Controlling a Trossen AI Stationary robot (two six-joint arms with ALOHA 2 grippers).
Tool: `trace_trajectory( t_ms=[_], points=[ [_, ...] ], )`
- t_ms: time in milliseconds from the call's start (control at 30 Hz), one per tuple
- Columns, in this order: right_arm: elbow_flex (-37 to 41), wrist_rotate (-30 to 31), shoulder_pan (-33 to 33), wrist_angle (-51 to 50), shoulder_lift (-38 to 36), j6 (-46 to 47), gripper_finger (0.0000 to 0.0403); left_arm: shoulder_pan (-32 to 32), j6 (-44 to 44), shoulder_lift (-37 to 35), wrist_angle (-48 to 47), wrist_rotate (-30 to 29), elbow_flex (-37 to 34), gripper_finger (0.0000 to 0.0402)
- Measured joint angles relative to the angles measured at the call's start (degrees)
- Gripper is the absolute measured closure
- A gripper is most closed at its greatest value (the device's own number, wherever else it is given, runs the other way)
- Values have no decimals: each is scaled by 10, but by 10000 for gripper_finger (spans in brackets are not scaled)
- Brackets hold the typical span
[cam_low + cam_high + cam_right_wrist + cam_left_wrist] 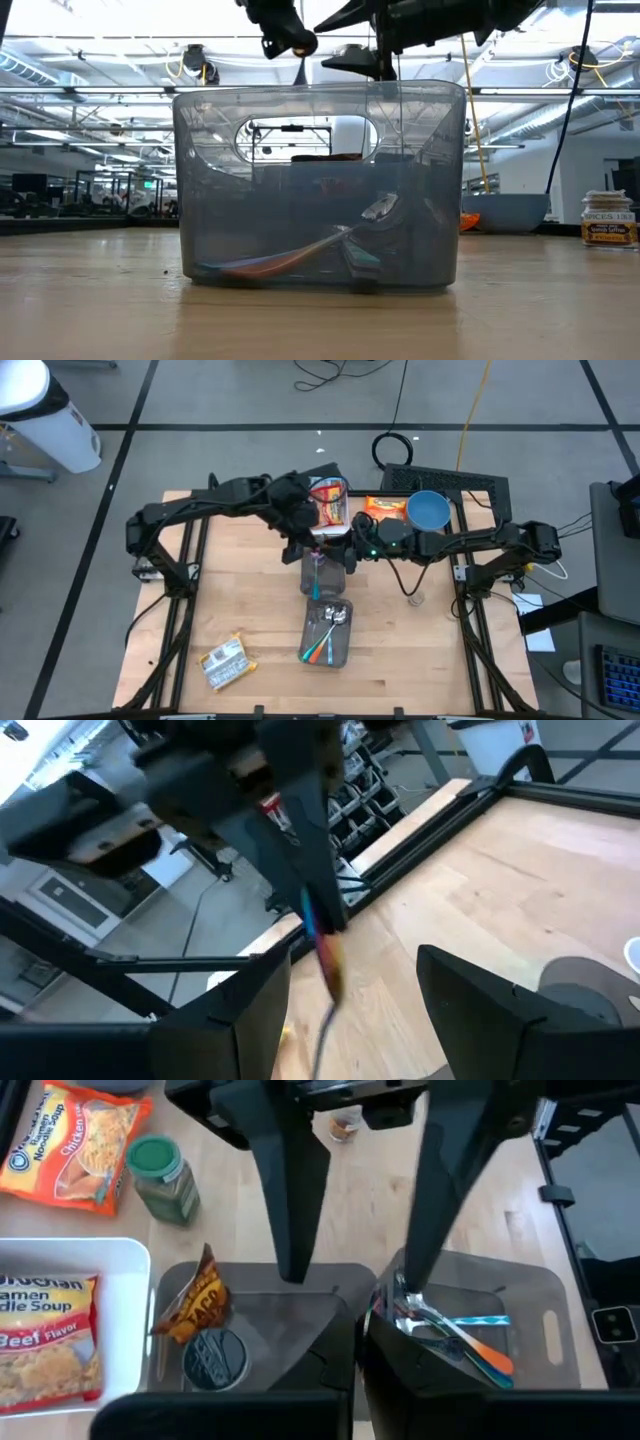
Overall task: Pick & Place Food Item
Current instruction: Put the purple spoon into the bottom black bin
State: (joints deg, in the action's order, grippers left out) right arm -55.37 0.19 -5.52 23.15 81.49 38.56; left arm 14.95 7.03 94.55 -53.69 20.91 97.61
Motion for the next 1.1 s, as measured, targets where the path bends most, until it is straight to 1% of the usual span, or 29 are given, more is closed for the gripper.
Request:
trace_trajectory(
  t_ms=[100, 233, 333, 433, 567, 733, 833, 900, 1000, 1100],
  points=[
    [0, 0, 0, 1, 0, 0, 190, -2, 0, 4, 9, 0, 2, 397],
    [0, -1, 0, 2, 0, 0, 192, -2, -8, 4, 13, 0, 2, 389],
    [0, -2, 0, 0, 0, -3, 203, -2, -11, 4, 14, 0, 2, 391],
    [0, -3, 0, 1, 0, -3, 228, -2, -15, 4, 17, 1, 2, 396],
    [0, -4, 0, -5, 0, -5, 274, -2, -26, 4, 38, 1, 2, 386],
    [0, -17, 0, -16, 0, -7, 340, -2, -27, 4, 47, 3, 2, 396],
    [0, -19, 0, -15, 0, -21, 383, -2, -31, 4, 47, 3, 2, 386],
    [0, -17, 0, -15, 0, -28, 394, -1, -35, 4, 47, 2, 2, 382],
    [0, -17, 0, -14, 0, -29, 391, -2, -38, 4, 47, 3, 2, 380],
    [0, -17, 0, -14, 0, -37, 398, -1, -46, 4, 47, 3, 2, 379]
  ],
)
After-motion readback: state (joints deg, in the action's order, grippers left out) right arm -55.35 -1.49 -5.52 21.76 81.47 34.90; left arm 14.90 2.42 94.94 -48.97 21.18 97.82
